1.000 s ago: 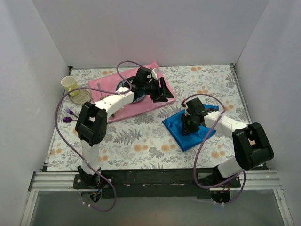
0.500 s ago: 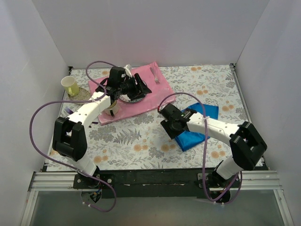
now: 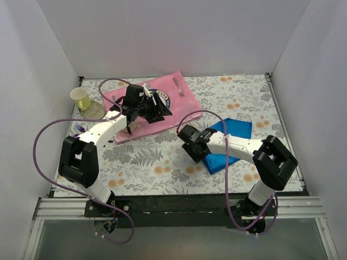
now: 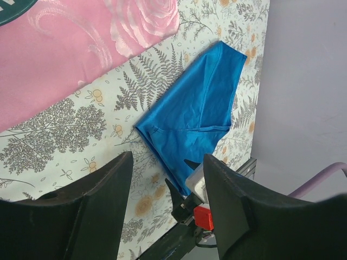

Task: Fold the napkin, place the utensils inside, and roll it up
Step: Roll the napkin with the utensil

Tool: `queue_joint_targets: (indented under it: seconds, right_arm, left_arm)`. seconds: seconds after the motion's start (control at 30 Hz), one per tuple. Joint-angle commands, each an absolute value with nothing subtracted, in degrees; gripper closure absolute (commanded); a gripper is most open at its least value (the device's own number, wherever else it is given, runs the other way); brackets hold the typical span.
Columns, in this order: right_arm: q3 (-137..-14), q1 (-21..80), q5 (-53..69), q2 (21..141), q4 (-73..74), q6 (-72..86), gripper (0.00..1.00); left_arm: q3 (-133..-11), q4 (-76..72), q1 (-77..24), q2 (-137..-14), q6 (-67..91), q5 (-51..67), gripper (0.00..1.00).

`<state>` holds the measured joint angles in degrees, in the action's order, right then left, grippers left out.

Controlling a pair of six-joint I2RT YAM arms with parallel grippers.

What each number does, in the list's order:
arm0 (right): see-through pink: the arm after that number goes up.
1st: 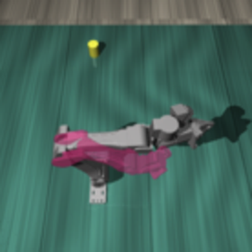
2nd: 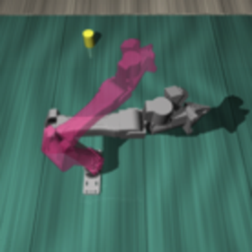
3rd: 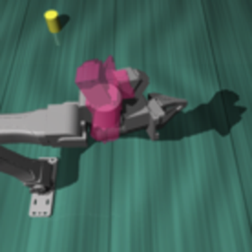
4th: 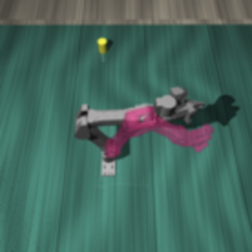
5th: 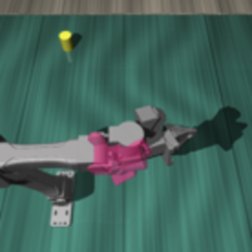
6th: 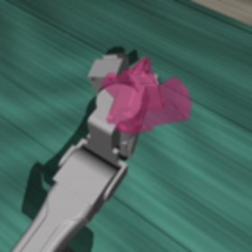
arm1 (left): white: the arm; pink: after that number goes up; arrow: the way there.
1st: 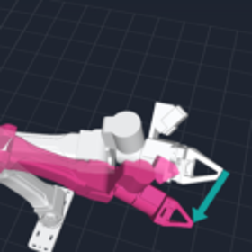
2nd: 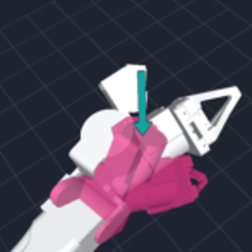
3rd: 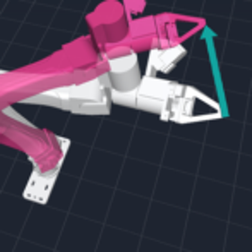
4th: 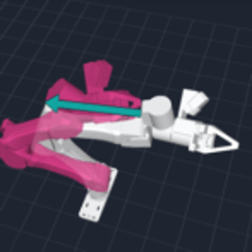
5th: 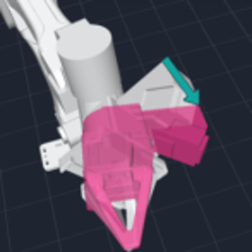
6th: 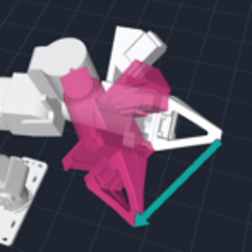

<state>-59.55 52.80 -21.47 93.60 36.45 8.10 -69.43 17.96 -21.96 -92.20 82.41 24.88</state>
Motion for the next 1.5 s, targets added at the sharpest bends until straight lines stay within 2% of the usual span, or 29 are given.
queue_joint_targets:
  seconds: [0.0,0.27,0.5,0.63,0.8,0.87,0.93,1.07,1.2,1.27,1.47]
  right_arm:
    - [-58.71,52.91,-21.36,93.69,34.11,7.29,0.41]
    - [-55.46,49.75,-17.49,93.25,30.50,7.47,0.40]
    - [-53.00,46.50,-16.26,92.63,28.74,7.21,0.44]
    - [-52.30,46.23,-15.30,92.99,28.48,7.12,0.52]
    - [-50.98,46.23,-12.67,93.87,27.51,7.73,0.65]
    - [-50.80,46.23,-12.04,93.78,26.81,8.26,0.74]
    - [-50.80,46.14,-11.34,93.78,26.28,8.44,0.86]
    - [-50.45,46.14,-10.46,94.13,25.06,9.14,0.89]
    - [-49.40,44.91,-5.29,94.04,22.59,9.84,0.98]
    - [-48.52,44.04,-3.18,93.87,21.71,10.54,0.99]
    - [-43.17,37.71,14.31,90.71,14.25,12.04,0.99]
  left_arm:
    - [-70.31,17.14,-21.80,-88.59,82.44,25.93,0.47]
    - [-69.61,16.53,-21.71,-89.03,82.79,26.63,0.47]
    - [-68.99,15.56,-21.71,-89.91,83.14,26.98,0.47]
    - [-68.82,15.56,-21.71,-90.44,83.15,26.81,0.46]
    - [-67.15,15.38,-21.71,-92.46,83.58,27.95,0.39]
    - [-65.14,14.16,-21.71,-92.99,84.81,29.52,0.38]
    - [-63.90,12.75,-21.71,-93.60,85.43,30.58,0.36]
    - [-60.65,9.32,-21.88,-93.25,87.89,32.52,0.35]
    - [-58.89,8.62,-22.50,-93.08,88.50,33.22,0.35]
    - [-56.78,7.39,-23.46,-92.46,89.38,33.75,0.35]
    - [-53.79,3.08,-28.12,-94.38,95.18,33.22,0.35]
